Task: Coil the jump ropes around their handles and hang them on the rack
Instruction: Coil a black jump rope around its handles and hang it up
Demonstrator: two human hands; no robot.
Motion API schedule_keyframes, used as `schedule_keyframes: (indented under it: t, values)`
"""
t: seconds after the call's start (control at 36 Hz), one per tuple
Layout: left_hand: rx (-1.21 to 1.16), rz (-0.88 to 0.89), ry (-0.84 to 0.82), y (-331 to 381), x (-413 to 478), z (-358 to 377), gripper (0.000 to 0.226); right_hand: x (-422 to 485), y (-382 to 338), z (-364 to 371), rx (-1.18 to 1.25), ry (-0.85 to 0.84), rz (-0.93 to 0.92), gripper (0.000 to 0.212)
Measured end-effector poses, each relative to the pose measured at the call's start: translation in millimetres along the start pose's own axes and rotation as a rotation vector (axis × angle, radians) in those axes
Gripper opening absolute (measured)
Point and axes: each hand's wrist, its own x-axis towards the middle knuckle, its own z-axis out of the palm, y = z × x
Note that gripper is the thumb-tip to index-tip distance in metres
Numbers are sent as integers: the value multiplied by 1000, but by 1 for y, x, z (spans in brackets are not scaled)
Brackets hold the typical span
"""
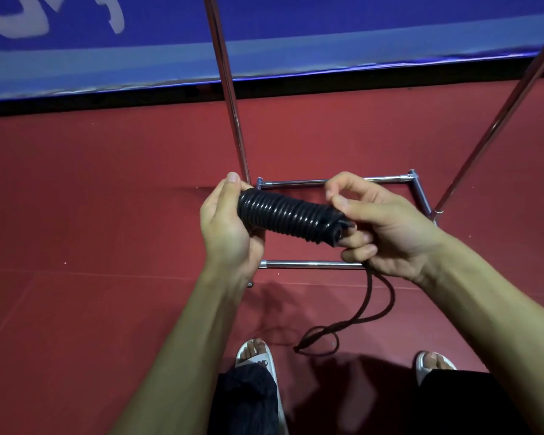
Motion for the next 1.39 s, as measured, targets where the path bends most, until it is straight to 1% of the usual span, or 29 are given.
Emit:
schedule_keyframes:
  t: [0.06, 0.08, 0.14, 0.19, 0.25, 0.36, 0.39, 0.44, 0.47, 0.53, 0.56, 0.64, 0.69, 0.78, 0.86, 0.92, 0.97, 1.08, 1.14, 1.22, 1.31, 1.39]
  values:
    - [-74, -49, 51, -1, 0, 2, 39, 3, 6, 3, 118, -24, -45, 11]
    - [-103, -74, 73, -2, -1, 3, 38, 4, 8, 5, 169, -20, -64, 10]
    - [-150, -128, 114, -5, -1, 4, 37, 8, 11, 8, 219, 59, -102, 9]
    - [-200, -184, 170, -8, 0, 6, 34, 10, 11, 11, 211, 165, -146, 20]
    - [-243, -232, 227, -10, 1, 8, 29, 12, 12, 15, 171, 229, -201, 27]
    - [-277, -291, 285, -13, 1, 14, 22, 13, 13, 15, 145, 243, -327, 26]
    - [-273, -295, 292, -13, 0, 15, 21, 13, 13, 14, 123, 248, -349, 23]
    - [-250, -290, 307, -15, 0, 17, 16, 11, 13, 11, 74, 235, -378, 10]
    - [-239, -283, 305, -15, 0, 18, 15, 11, 12, 8, 59, 218, -383, 12]
    - [-223, -271, 287, -16, 0, 20, 23, 10, 12, 6, 40, 209, -385, 23]
    - [-219, -264, 277, -17, -1, 21, 27, 10, 11, 5, 29, 224, -381, 24]
    - [-213, -258, 258, -17, -2, 23, 30, 8, 9, 6, -3, 278, -356, 16]
    - [-206, -262, 246, -17, -4, 24, 31, 8, 9, 5, 29, 259, -364, 14]
    - [-201, -271, 241, -17, -5, 26, 30, 9, 10, 2, 9, 250, -424, 17]
    - [-199, -273, 221, -16, -5, 27, 27, 10, 11, -2, -63, 254, -465, 27]
    - [-194, -270, 216, -17, -5, 26, 28, 9, 11, -5, -105, 291, -469, 25]
    - [-179, -277, 237, -19, -4, 26, 28, 9, 12, -5, -93, 347, -464, 18]
    - [-192, -320, 349, -23, -1, 29, 24, 13, 23, -4, 48, 387, -447, 11]
    - [-198, -341, 411, -24, 2, 30, 22, 15, 29, -4, 69, 391, -447, 14]
    - [-179, -337, 473, -26, 8, 29, 21, 18, 35, -2, -12, 461, -416, 19]
    - [-117, -309, 494, -31, 12, 28, 27, 19, 38, -2, -114, 544, -357, 23]
    - [-52, -273, 509, -38, 15, 27, 31, 20, 40, -1, -253, 588, -326, 26]
